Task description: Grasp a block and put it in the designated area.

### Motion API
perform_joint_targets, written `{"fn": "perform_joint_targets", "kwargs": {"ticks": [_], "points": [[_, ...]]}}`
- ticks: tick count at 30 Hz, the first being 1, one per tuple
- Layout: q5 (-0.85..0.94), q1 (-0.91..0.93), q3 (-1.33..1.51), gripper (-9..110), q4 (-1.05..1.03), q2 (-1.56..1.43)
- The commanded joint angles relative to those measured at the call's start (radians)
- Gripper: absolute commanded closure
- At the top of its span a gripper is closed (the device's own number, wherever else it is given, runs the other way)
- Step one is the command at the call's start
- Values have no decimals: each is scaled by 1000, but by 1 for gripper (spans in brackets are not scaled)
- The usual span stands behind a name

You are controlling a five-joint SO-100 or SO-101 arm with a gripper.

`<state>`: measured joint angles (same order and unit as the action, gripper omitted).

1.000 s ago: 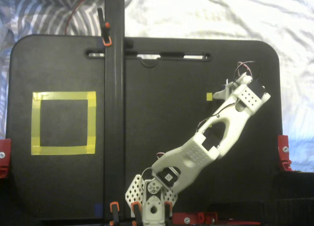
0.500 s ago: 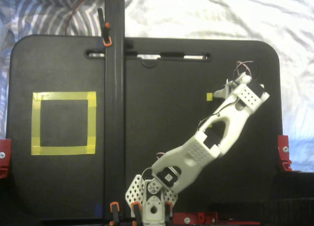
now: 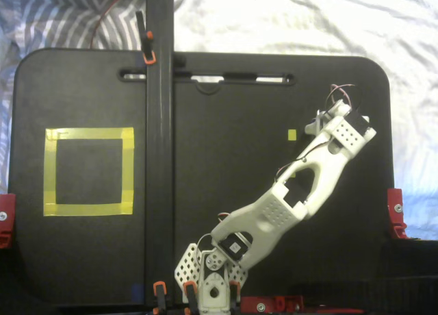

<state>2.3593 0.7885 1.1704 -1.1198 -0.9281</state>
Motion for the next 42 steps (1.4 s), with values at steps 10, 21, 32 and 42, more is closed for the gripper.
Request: {"fn": "perform_joint_targets", "kwargs": {"ticks": [10, 21, 32, 42], "points": [[-43, -38, -14, 82, -124, -160], [-81, -87, -14, 82, -278, -318], [-147, -130, -11, 82, -295, -333], [-370, -307, 52, 82, -273, -370]]}}
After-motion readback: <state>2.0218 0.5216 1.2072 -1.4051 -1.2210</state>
